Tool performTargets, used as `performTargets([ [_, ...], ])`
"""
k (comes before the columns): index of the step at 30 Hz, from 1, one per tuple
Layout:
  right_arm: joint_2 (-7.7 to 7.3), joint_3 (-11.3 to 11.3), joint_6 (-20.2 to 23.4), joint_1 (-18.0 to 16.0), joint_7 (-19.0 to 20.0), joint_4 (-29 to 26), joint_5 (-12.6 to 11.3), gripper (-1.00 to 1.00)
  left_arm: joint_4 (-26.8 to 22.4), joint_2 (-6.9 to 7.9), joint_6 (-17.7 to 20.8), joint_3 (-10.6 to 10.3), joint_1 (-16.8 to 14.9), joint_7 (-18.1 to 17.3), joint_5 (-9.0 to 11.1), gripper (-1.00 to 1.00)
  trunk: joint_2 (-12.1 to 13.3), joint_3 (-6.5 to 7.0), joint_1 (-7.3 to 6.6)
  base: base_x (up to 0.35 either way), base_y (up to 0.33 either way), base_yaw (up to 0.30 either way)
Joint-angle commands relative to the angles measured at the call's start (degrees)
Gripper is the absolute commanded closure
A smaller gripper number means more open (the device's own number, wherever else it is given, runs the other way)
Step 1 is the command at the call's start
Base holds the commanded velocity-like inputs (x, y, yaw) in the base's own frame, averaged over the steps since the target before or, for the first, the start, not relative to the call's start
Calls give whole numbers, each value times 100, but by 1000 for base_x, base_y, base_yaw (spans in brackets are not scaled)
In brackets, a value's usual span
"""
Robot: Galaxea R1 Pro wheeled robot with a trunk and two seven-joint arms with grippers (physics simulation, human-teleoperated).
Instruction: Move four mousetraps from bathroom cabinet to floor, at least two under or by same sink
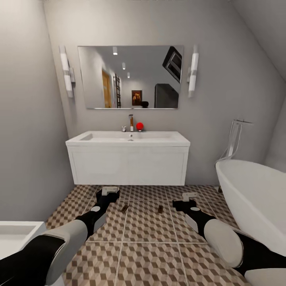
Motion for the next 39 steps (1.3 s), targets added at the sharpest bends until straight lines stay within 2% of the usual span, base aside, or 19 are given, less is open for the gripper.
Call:
performTargets([
  [1, 5, -47, -18, -4, -28, 12, 60, -100, 13, -3, -20, -52, -5, 19, 59, -100, 39, 12, -24, 0, 0, 0],
  [19, -15, -50, 65, 3, -23, 84, 55, -100, 220, 20, 11, -44, 43, 29, 89, -100, 39, 12, -24, 0, 0, 0],
  [22, -19, -50, 90, 39, -26, 86, 53, -100, 231, 56, 24, -43, 58, 35, 91, -100, 159, 66, -89, 0, 0, 0],
  [27, -25, -51, 176, 229, -77, 87, 54, -100, 241, 127, 67, -43, 71, 38, 92, -100, 360, 156, -199, 0, 0, 0],
  [30, -33, -47, 229, 470, -150, 87, 57, -100, 244, 215, 120, -43, 113, 36, 93, -100, 480, 209, -265, 0, 0, 0],
  [35, -77, -44, 265, 897, -280, 82, 64, -100, 246, 346, 184, -43, 301, 31, 97, -100, 680, 299, -375, 0, 0, 0],
  [39, -118, -43, 279, 1075, -336, 80, 62, -100, 247, 398, 199, -43, 448, 32, 106, -100, 841, 371, -463, 0, 0, 0],
])
